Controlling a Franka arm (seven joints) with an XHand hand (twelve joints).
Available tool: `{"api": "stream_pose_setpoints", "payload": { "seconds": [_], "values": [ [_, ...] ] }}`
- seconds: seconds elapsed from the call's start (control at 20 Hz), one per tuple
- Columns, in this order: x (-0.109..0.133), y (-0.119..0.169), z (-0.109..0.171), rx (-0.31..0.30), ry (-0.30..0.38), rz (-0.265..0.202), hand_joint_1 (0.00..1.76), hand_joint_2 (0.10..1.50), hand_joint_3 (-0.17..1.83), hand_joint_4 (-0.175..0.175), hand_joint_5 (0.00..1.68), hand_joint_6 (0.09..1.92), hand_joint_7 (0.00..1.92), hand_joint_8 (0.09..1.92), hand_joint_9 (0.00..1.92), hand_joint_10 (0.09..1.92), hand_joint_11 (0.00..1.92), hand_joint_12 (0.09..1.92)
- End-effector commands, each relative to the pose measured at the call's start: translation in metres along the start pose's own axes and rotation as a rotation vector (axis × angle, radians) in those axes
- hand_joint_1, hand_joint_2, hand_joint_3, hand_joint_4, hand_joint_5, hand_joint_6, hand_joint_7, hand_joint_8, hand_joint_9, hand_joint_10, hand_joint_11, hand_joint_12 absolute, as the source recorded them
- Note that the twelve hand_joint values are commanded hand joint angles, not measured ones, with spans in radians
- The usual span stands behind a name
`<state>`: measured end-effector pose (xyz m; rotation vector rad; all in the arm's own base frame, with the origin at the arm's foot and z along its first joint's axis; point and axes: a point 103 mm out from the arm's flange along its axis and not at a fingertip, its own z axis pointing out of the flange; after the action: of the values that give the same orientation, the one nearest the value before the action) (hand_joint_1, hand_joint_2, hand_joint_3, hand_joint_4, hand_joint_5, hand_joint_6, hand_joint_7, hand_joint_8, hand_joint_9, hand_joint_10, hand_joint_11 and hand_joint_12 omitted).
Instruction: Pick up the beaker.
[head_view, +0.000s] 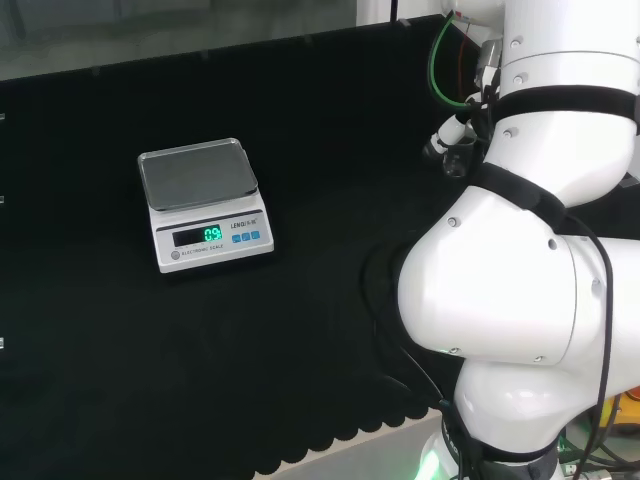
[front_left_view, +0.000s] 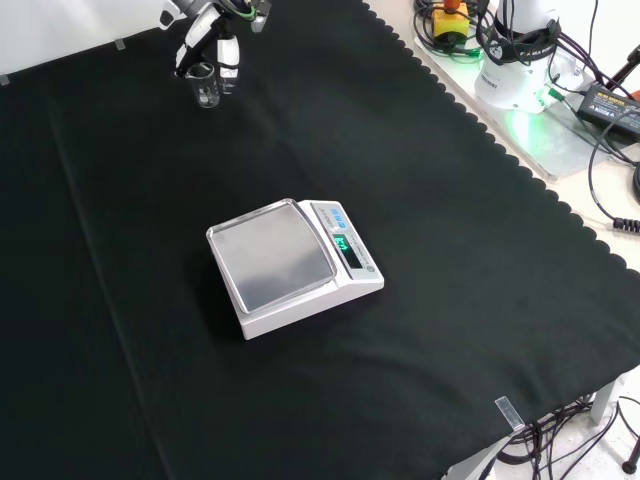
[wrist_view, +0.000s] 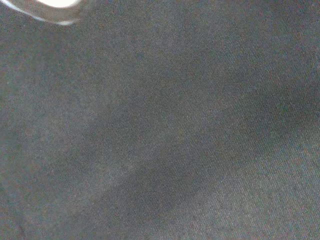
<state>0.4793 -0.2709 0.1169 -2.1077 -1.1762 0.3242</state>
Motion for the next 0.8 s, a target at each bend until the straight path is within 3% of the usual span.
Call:
{"api": "stream_pose_setpoints", "payload": {
  "seconds": [0.05,0.4,0.65,0.8],
  "values": [
    [0.002,0.001,0.000,-0.044,0.004,0.009,0.84,0.67,0.45,-0.109,0.28,0.09,0.21,0.85,0.31,0.84,0.50,1.31],
    [0.002,-0.002,-0.001,-0.154,0.006,0.026,0.87,0.67,0.61,-0.119,0.49,0.11,0.52,0.82,0.59,0.73,0.74,1.20],
    [0.011,-0.005,-0.005,-0.210,-0.038,0.029,0.94,0.71,0.62,-0.135,0.63,0.58,0.74,0.78,0.81,0.58,0.95,1.06],
    [0.017,-0.010,-0.010,-0.252,-0.073,0.027,1.00,0.72,0.63,-0.151,0.71,0.68,0.82,0.76,0.93,0.51,1.07,0.98]
  ]
}}
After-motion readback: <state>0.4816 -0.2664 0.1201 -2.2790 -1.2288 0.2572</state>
